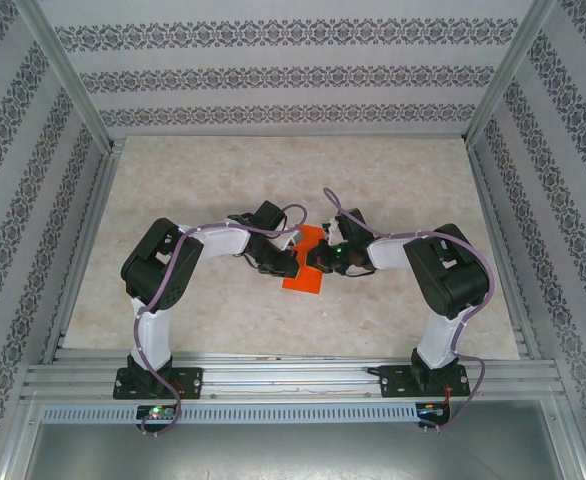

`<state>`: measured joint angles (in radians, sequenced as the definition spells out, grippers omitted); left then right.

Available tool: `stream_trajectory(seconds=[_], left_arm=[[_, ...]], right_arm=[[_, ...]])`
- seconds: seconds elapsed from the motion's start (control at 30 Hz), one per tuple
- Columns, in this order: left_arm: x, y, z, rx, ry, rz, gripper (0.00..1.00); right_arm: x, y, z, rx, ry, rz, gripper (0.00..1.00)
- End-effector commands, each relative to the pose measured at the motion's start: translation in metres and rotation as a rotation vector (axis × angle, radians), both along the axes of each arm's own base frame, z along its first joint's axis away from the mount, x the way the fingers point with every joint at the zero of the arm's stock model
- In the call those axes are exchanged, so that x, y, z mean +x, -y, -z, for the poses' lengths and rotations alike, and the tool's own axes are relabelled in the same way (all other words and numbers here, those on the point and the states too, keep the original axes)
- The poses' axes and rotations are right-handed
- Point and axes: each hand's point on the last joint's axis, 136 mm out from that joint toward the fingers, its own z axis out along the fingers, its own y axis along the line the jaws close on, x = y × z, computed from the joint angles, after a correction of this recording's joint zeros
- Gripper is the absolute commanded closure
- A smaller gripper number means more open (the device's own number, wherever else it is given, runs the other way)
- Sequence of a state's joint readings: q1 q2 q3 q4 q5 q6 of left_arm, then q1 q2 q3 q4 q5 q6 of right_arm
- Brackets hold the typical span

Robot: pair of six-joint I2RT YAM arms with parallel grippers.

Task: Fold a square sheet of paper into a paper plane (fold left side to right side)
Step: Fold the triangle a second time at the center of the table.

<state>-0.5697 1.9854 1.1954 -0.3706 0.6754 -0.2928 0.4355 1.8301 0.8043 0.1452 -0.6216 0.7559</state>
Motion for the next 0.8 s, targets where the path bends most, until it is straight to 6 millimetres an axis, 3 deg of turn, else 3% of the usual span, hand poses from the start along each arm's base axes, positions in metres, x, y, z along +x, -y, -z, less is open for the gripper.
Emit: stream_trajectory(seconds=[0.0,0.43,0.77], left_arm=[[-0.023,-0.021,0.020,0.114,-0.043,0.042,1.00],[-0.056,-0.045,0.025,0.147,-0.046,0.111,0.98],[-0.060,-0.062,0.034,0.225,-0.033,0.082,1.00]], right_arm=[[-0.028,0.032,0.050,-0.177,-0.148,0.031,1.00],[-0.026,0.039,0.053,-0.190,-0.159,0.036,1.00],[-0.027,0.039,0.053,-0.188,-0.160,0.036,1.00]])
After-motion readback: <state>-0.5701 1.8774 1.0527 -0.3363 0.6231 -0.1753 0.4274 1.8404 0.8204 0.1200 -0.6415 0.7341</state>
